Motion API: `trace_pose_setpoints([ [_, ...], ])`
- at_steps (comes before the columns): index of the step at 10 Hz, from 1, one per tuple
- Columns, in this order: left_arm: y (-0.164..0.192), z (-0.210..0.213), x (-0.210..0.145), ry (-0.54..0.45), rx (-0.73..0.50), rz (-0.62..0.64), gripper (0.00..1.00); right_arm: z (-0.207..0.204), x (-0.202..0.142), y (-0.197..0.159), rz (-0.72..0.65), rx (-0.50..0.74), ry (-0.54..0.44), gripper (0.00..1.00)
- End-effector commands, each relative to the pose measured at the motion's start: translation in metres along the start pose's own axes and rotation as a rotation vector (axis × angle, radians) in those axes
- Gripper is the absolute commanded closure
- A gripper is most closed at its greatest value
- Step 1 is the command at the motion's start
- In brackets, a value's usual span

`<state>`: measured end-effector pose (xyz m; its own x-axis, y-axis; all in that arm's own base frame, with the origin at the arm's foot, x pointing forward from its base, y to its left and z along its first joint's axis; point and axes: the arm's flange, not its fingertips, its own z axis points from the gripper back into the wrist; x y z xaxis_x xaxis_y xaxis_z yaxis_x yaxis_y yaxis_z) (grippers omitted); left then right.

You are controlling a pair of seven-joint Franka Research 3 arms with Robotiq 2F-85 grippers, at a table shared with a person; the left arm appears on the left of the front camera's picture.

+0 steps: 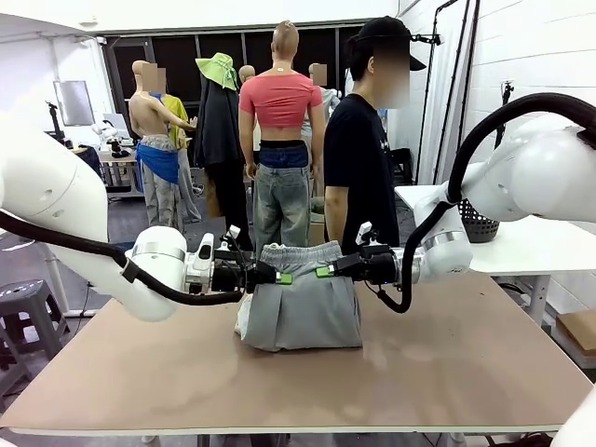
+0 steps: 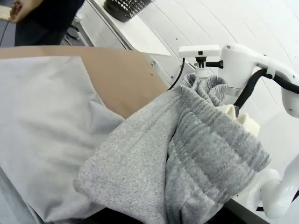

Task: Fold the training pants.
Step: Fold the Training pants in half.

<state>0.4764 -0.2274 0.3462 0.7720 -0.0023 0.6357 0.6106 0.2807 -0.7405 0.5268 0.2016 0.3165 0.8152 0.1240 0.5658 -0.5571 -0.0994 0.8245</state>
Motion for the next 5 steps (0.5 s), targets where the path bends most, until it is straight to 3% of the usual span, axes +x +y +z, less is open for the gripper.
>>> trace_pose_setpoints([
  [1,0.026,0.011,0.019,-0.055,0.074,-0.067,1.00,0.016,0.027,-0.009,-0.009,-0.073,-0.039,1.00],
  [5,0.014,-0.003,0.016,-0.019,0.018,-0.036,1.00,0.001,0.009,-0.005,0.008,-0.032,-0.007,1.00],
])
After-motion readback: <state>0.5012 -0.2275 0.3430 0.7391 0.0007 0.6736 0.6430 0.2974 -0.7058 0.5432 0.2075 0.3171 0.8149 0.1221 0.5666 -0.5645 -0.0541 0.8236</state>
